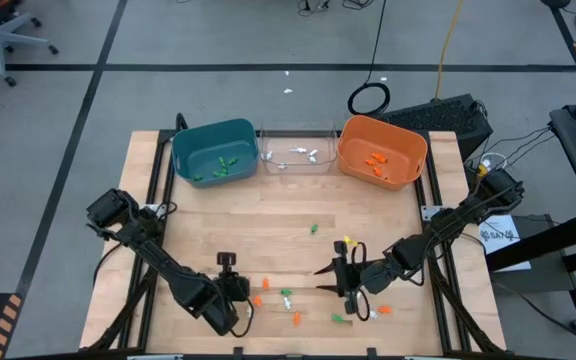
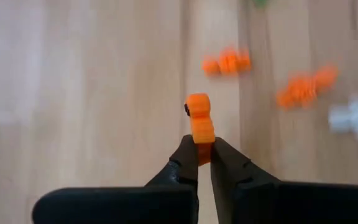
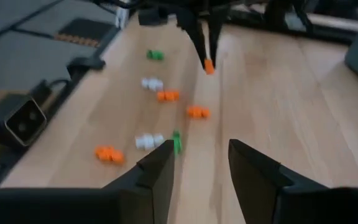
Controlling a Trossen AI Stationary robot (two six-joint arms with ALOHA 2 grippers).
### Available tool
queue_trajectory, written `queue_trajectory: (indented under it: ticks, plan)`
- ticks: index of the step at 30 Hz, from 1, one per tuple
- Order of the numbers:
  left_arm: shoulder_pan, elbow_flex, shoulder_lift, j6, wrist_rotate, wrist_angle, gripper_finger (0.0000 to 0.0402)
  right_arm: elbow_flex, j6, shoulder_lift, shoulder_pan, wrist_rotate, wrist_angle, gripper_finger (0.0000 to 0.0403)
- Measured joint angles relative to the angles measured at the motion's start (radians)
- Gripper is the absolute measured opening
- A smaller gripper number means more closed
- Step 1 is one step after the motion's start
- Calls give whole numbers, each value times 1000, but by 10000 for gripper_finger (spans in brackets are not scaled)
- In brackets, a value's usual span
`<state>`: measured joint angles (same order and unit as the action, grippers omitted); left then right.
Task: Sort Halloween decoration
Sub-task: Put the orange skeleton toy into the orange bin
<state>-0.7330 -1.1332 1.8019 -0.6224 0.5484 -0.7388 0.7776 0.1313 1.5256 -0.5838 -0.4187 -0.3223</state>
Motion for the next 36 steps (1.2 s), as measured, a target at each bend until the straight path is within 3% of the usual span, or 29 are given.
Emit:
queue_trajectory:
  ticks: [7,13,21,36]
  plan:
    - [1,-72,-2,66,165,39,14,0,-174,92,14,-4,-216,178]
    - [12,-80,-2,256,246,244,14,0,-278,174,29,-35,-408,206]
    - [42,-80,-2,454,255,524,15,65,-313,256,53,5,-470,203]
    - [60,-79,5,446,241,551,15,138,-330,308,61,31,-466,189]
